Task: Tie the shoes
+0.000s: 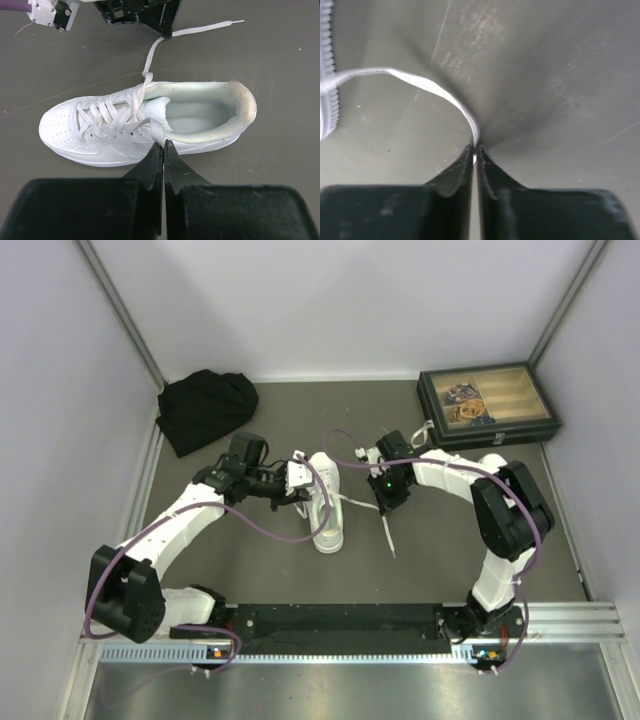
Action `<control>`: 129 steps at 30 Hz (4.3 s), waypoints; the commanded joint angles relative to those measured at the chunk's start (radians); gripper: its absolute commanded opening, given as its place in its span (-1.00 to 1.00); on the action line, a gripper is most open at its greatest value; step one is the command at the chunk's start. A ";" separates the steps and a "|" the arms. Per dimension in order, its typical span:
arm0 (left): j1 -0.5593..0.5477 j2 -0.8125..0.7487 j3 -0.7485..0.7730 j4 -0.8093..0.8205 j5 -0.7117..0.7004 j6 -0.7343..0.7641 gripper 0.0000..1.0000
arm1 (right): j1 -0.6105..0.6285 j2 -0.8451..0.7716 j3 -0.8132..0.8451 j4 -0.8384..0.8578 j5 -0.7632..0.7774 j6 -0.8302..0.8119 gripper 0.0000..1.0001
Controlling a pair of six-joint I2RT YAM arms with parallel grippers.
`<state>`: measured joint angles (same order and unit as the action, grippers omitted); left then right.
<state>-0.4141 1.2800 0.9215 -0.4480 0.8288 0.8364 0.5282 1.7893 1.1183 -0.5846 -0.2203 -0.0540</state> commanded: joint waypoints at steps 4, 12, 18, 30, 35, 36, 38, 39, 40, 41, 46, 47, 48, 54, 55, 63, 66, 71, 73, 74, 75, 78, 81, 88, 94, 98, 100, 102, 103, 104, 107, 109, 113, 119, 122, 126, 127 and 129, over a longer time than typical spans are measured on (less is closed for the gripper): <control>-0.002 -0.021 -0.013 0.032 0.030 0.020 -1.00 | -0.091 -0.040 0.106 -0.023 -0.017 -0.065 -1.00; 0.000 -0.027 -0.021 0.038 0.043 0.043 -1.00 | -0.131 -0.064 0.457 -0.006 -0.206 -0.161 -1.00; -0.002 -0.050 -0.044 0.038 0.050 0.104 -1.00 | -0.042 0.056 0.693 0.084 -0.375 -0.057 -1.00; -0.002 -0.068 -0.070 0.051 0.075 0.109 -1.00 | 0.233 0.286 0.834 0.171 -0.447 0.037 -0.85; -0.002 -0.062 -0.079 0.066 0.070 0.092 -1.00 | 0.216 0.240 0.847 0.065 -0.429 -0.016 -0.03; -0.002 -0.061 -0.082 0.075 0.069 0.066 -1.00 | 0.205 0.213 0.847 0.045 -0.430 -0.038 0.15; 0.001 -0.048 -0.075 0.100 0.053 0.041 -1.00 | 0.168 0.185 0.838 -0.013 -0.442 -0.049 0.21; 0.000 -0.044 -0.070 0.103 0.050 0.033 -1.00 | 0.153 0.158 0.831 -0.029 -0.462 -0.055 0.24; 0.001 -0.036 -0.067 0.106 0.047 0.033 -1.00 | 0.124 0.144 0.813 -0.047 -0.476 -0.056 0.24; 0.000 -0.027 -0.061 0.114 0.040 0.032 -1.00 | 0.110 0.131 0.802 -0.076 -0.490 -0.060 0.23; 0.012 0.004 -0.059 0.164 0.047 0.010 -1.00 | 0.059 0.035 0.674 -0.121 -0.629 -0.064 0.14; 0.014 0.016 -0.056 0.167 0.049 0.009 -1.00 | 0.058 0.025 0.655 -0.132 -0.642 -0.067 0.14; 0.014 0.021 -0.056 0.170 0.052 0.015 -1.00 | 0.059 0.019 0.637 -0.141 -0.669 -0.069 0.15; 0.037 0.056 -0.041 0.186 0.052 0.009 -1.00 | 0.067 -0.005 0.523 -0.146 -0.689 -0.052 0.22; 0.038 0.061 -0.039 0.190 0.055 0.009 -1.00 | 0.069 -0.002 0.519 -0.150 -0.685 -0.050 0.22; 0.043 0.093 -0.027 0.247 0.050 -0.046 -1.00 | 0.096 0.059 0.529 -0.127 -0.682 -0.001 0.16; 0.043 0.099 -0.027 0.270 0.053 -0.071 -1.00 | 0.113 0.074 0.548 -0.127 -0.679 0.003 0.10; 0.043 0.105 -0.019 0.288 0.062 -0.091 -1.00 | 0.127 0.097 0.552 -0.129 -0.662 0.009 0.06; 0.043 0.104 -0.018 0.292 0.069 -0.094 -1.00 | 0.128 0.104 0.554 -0.124 -0.653 0.014 0.05; 0.041 0.104 -0.018 0.292 0.075 -0.095 -1.00 | 0.128 0.110 0.557 -0.123 -0.648 0.017 0.05; 0.043 0.102 -0.018 0.296 0.082 -0.099 -1.00 | 0.127 0.111 0.563 -0.121 -0.646 0.020 0.04; 0.041 0.105 -0.016 0.302 0.096 -0.100 -1.00 | 0.127 0.122 0.577 -0.115 -0.645 0.032 0.01; 0.043 0.108 -0.010 0.305 0.102 -0.102 -1.00 | 0.128 0.131 0.589 -0.110 -0.643 0.039 -0.05; 0.041 0.110 -0.004 0.295 0.107 -0.100 -1.00 | 0.127 0.133 0.598 -0.093 -0.614 0.042 -0.92; 0.081 0.073 0.008 0.203 0.035 -0.119 -0.38 | 0.125 0.117 0.601 -0.095 -0.591 0.023 -1.00; 0.242 0.036 0.000 0.102 0.101 -0.069 0.11 | 0.125 0.107 0.598 -0.106 -0.587 0.010 -1.00; 0.284 0.044 0.010 0.042 0.101 0.037 0.16 | 0.124 0.104 0.594 -0.115 -0.587 0.002 -1.00; 0.332 0.068 0.037 -0.080 0.110 0.148 0.16 | 0.124 0.101 0.586 -0.116 -0.585 0.002 -1.00; 0.343 0.111 0.052 -0.133 0.110 0.281 0.16 | 0.124 0.099 0.584 -0.116 -0.587 0.002 -1.00; 0.354 0.137 0.069 -0.202 0.112 0.359 0.15 | 0.124 0.099 0.583 -0.116 -0.585 0.002 -1.00; 0.354 0.258 0.138 -0.485 0.098 0.752 0.14 | 0.124 0.101 0.584 -0.115 -0.584 0.005 -1.00; 0.353 0.346 0.166 -0.561 0.081 0.849 0.20 | 0.124 0.101 0.584 -0.118 -0.580 0.005 -1.00; 0.340 0.433 0.191 -0.460 0.073 0.764 0.32 | 0.124 0.101 0.584 -0.118 -0.576 0.008 -1.00; 0.318 0.507 0.215 -0.416 0.007 0.768 0.26 | 0.122 0.104 0.583 -0.116 -0.573 0.008 -1.00; 0.307 0.538 0.209 -0.403 -0.032 0.776 0.25 | 0.121 0.107 0.589 -0.118 -0.573 0.008 -1.00; 0.284 0.551 0.212 -0.370 -0.071 0.747 0.04 | 0.124 0.108 0.588 -0.119 -0.573 0.005 -1.00; 0.279 0.556 0.214 -0.379 -0.086 0.760 -0.08 | 0.122 0.110 0.587 -0.119 -0.571 0.005 -1.00; 0.273 0.558 0.215 -0.409 -0.121 0.785 -0.44 | 0.121 0.110 0.586 -0.121 -0.570 0.003 -1.00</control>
<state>-0.1257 1.8297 1.1118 -0.8303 0.7612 1.5703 0.6498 1.9160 1.6707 -0.7052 -0.7864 -0.0334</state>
